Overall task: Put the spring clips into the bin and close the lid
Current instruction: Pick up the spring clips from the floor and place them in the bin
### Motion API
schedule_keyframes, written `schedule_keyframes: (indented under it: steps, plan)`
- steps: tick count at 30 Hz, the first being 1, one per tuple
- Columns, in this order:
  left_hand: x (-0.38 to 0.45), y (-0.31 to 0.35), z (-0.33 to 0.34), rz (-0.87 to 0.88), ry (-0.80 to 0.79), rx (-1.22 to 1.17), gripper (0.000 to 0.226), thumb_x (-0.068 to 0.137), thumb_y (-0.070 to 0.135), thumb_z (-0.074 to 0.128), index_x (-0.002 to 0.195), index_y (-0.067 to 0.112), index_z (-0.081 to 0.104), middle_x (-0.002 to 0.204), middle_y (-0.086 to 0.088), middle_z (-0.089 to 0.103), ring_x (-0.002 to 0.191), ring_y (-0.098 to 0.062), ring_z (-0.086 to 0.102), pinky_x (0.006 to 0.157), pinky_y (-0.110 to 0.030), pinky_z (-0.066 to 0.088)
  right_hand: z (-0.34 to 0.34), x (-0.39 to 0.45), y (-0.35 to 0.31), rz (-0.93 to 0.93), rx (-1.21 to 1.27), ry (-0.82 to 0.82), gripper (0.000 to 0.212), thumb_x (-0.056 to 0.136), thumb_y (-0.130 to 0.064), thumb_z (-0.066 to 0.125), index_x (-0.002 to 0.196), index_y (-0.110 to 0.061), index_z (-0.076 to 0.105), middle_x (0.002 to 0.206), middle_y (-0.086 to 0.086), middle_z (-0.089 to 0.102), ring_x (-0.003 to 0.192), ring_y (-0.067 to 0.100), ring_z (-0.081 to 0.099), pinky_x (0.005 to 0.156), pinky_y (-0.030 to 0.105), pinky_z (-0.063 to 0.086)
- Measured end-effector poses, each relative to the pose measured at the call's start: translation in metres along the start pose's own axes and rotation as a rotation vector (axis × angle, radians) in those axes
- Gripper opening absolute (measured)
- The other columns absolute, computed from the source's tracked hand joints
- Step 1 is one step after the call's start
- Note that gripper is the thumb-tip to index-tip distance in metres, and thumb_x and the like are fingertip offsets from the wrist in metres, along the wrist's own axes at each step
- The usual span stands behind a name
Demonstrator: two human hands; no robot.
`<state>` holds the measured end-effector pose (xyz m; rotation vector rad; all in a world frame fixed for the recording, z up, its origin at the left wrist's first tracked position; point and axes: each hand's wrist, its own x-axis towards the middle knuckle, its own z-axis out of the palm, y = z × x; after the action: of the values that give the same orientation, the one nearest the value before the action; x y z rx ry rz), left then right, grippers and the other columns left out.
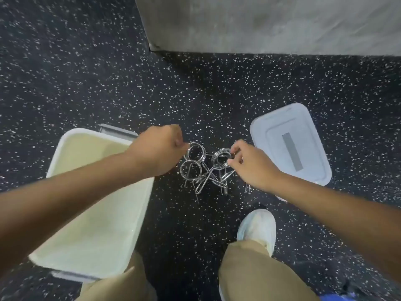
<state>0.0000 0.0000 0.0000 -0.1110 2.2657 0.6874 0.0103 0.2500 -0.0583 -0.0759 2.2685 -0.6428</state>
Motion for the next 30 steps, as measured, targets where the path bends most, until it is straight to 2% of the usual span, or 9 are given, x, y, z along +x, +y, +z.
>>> schedule_keyframes:
  steps: [4, 7, 10, 12, 15, 22, 24, 27, 30]
  plan:
    - [0.031, 0.001, 0.021, 0.178, -0.028, 0.342, 0.021, 0.097, 0.034, 0.059, 0.106, 0.015, 0.057, 0.098, -0.007, 0.064, 0.082, -0.028, 0.063, 0.075, -0.045, 0.058, 0.015, 0.024, 0.006, -0.234, -0.318, 0.151, 0.04, 0.095, -0.029, 0.063, 0.133, -0.026, 0.05, 0.126, -0.006, 0.049, 0.105, 0.013, 0.051, 0.078, 0.03, 0.047]
    - [0.048, 0.004, 0.034, 0.264, -0.186, 0.446, 0.03, 0.094, 0.034, 0.064, 0.119, 0.018, 0.058, 0.111, -0.005, 0.061, 0.093, -0.027, 0.064, 0.081, -0.046, 0.059, 0.02, 0.038, 0.008, -0.376, -0.42, 0.14, 0.035, 0.095, -0.03, 0.062, 0.13, -0.025, 0.054, 0.126, -0.007, 0.05, 0.112, 0.015, 0.05, 0.08, 0.026, 0.043]
    - [0.057, 0.003, 0.046, 0.33, -0.286, 0.526, 0.027, 0.093, 0.032, 0.066, 0.118, 0.023, 0.061, 0.112, -0.001, 0.059, 0.094, -0.021, 0.063, 0.08, -0.039, 0.058, 0.024, 0.049, 0.013, -0.485, -0.524, 0.143, 0.028, 0.096, -0.028, 0.059, 0.123, -0.023, 0.059, 0.119, -0.006, 0.056, 0.108, 0.016, 0.051, 0.082, 0.027, 0.043]
    - [0.062, 0.001, 0.056, 0.374, -0.274, 0.566, 0.024, 0.094, 0.027, 0.067, 0.116, 0.022, 0.061, 0.112, 0.0, 0.057, 0.096, -0.019, 0.06, 0.078, -0.035, 0.055, 0.025, 0.053, 0.016, -0.541, -0.569, 0.15, 0.024, 0.095, -0.026, 0.06, 0.118, -0.021, 0.061, 0.113, -0.005, 0.059, 0.102, 0.017, 0.052, 0.08, 0.028, 0.046]
    - [0.067, -0.002, 0.062, 0.418, -0.222, 0.586, 0.02, 0.095, 0.015, 0.063, 0.113, 0.022, 0.058, 0.108, 0.001, 0.054, 0.1, -0.02, 0.058, 0.082, -0.04, 0.056, 0.024, 0.056, 0.019, -0.568, -0.616, 0.155, 0.017, 0.092, -0.022, 0.062, 0.109, -0.018, 0.063, 0.103, -0.003, 0.061, 0.094, 0.019, 0.053, 0.077, 0.035, 0.05]
    - [0.072, -0.004, 0.073, 0.424, -0.165, 0.642, 0.037, 0.091, -0.006, 0.051, 0.119, 0.018, 0.048, 0.095, 0.0, 0.052, 0.078, -0.023, 0.048, 0.062, -0.035, 0.04, 0.023, 0.053, 0.018, -0.612, -0.622, 0.163, 0.019, 0.076, -0.001, 0.072, 0.09, -0.012, 0.066, 0.08, 0.002, 0.063, 0.075, 0.025, 0.058, 0.053, 0.035, 0.046]
    - [0.069, -0.005, 0.072, 0.452, -0.147, 0.644, 0.037, 0.091, -0.007, 0.05, 0.118, 0.018, 0.048, 0.088, 0.002, 0.05, 0.076, -0.023, 0.049, 0.062, -0.035, 0.042, 0.022, 0.048, 0.016, -0.608, -0.607, 0.159, 0.022, 0.077, 0.002, 0.069, 0.093, -0.012, 0.066, 0.084, 0.002, 0.064, 0.079, 0.025, 0.058, 0.049, 0.035, 0.047]
    - [0.061, -0.009, 0.069, 0.49, -0.085, 0.655, 0.035, 0.09, -0.005, 0.052, 0.115, 0.02, 0.05, 0.088, 0.004, 0.051, 0.075, -0.023, 0.051, 0.061, -0.035, 0.044, 0.017, 0.039, 0.017, -0.587, -0.626, 0.148, 0.026, 0.082, 0.001, 0.06, 0.103, -0.015, 0.065, 0.094, -0.001, 0.064, 0.088, 0.023, 0.055, 0.058, 0.04, 0.052]
    - [0.051, -0.011, 0.066, 0.525, -0.025, 0.693, 0.028, 0.088, -0.004, 0.055, 0.106, 0.018, 0.057, 0.087, 0.003, 0.054, 0.078, -0.023, 0.06, 0.059, -0.034, 0.043, 0.011, 0.028, 0.02, -0.567, -0.646, 0.174, 0.031, 0.085, 0.0, 0.061, 0.108, -0.019, 0.065, 0.097, -0.005, 0.065, 0.09, 0.019, 0.054, 0.062, 0.036, 0.052]
